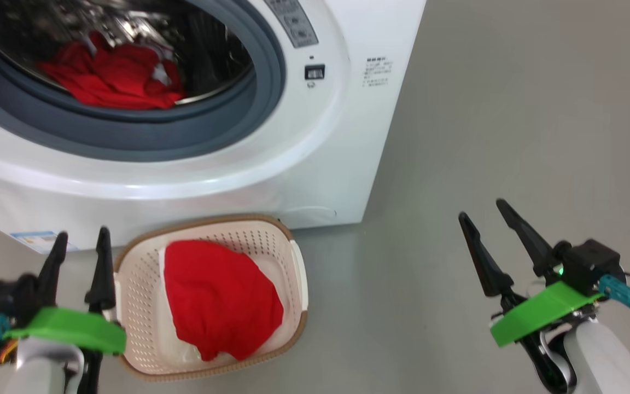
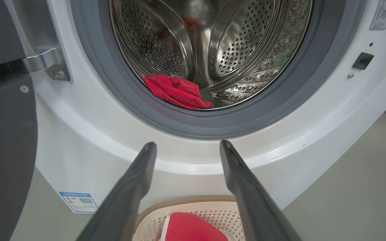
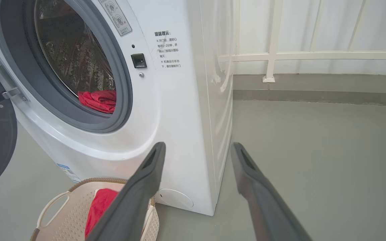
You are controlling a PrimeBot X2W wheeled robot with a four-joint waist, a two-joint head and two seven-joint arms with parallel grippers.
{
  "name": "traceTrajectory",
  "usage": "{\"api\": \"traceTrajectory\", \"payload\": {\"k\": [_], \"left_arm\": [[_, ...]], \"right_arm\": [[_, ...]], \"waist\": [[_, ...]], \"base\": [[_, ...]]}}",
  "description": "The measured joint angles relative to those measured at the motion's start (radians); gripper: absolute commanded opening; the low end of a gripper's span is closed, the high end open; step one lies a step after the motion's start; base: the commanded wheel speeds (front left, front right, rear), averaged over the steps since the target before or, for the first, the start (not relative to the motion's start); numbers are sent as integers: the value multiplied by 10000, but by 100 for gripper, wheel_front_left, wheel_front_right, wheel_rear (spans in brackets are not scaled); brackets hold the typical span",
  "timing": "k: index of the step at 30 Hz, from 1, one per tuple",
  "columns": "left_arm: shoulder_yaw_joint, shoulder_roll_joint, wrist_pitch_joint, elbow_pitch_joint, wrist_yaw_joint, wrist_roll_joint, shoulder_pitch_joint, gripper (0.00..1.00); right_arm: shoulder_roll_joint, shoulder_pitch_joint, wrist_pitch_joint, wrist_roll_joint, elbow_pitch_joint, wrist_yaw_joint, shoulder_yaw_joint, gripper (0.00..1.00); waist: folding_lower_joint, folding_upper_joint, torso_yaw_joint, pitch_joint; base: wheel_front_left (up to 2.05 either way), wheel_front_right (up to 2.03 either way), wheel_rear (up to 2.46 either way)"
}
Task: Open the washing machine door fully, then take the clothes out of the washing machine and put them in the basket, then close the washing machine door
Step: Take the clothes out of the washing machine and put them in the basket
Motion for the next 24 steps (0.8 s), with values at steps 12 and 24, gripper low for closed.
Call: {"api": "traceTrajectory", "payload": {"k": [12,24], "left_arm": [[1139,-435,0,-2401,0,1018,2522,100],[1473,-708,0,-3101,0,1147,3051,100]], "right_arm": [[-96,1000,2,249,-146,0,-347,100],[-65,1204,2,247,-270,0,-495,100]], "waist": [[0,0,139,-910],[1,0,80,-886]], "base": [[0,0,0],[0,0,0]]}}
